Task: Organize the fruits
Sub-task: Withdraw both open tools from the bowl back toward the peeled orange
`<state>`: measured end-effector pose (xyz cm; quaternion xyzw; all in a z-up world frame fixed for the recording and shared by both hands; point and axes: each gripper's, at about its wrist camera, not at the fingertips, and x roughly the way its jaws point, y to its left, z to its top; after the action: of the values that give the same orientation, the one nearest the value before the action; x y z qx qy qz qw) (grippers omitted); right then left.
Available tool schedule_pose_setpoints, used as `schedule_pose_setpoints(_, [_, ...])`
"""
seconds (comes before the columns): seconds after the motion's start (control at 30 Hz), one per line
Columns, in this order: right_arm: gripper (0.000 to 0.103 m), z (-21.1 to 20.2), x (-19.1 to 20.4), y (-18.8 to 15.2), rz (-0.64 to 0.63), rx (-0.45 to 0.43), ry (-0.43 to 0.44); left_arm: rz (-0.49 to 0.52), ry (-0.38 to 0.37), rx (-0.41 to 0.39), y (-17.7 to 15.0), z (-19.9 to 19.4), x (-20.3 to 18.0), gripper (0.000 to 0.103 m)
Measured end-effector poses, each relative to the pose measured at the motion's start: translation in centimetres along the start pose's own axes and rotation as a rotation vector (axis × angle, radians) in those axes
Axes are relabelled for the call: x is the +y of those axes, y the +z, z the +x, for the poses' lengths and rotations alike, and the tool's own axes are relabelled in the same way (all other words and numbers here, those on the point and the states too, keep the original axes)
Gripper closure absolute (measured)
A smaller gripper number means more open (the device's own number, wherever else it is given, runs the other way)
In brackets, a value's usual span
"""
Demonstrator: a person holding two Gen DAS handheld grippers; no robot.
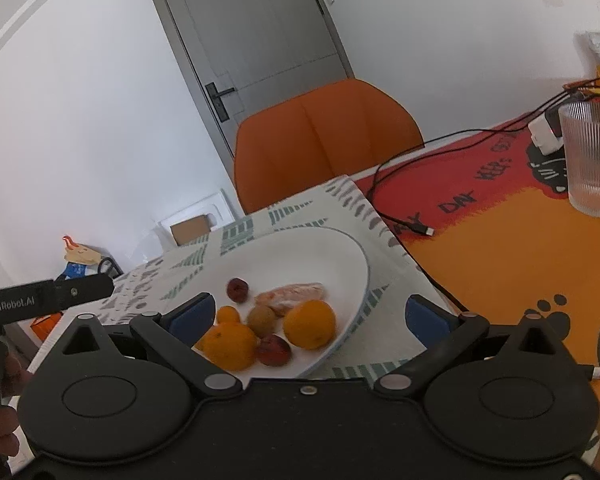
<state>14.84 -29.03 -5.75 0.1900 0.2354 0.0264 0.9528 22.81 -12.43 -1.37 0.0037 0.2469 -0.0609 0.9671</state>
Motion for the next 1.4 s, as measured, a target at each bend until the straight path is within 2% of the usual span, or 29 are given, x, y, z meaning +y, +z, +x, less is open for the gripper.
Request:
schedule_pose_setpoints(0.47, [0.0, -0.5, 4.7, 0.0, -0.073, 0.0, 0.055, -0.076, 0.042, -0.017, -1.1, -3.2, 4.8, 0.008])
schedule_pose_setpoints(1.1, [0.0, 1.2, 10.4, -1.0, -0.18, 0.054, 0.13, -0.2, 0.084, -0.015, -2.6, -4.9, 10.9, 0.005])
schedule_pose_setpoints(1.4, [0.015, 2.7, 13.8, -1.8, -0.269, 0.12, 0.193, -0.243, 0.109, -0.008, -3.9, -4.7, 13.9, 0.005])
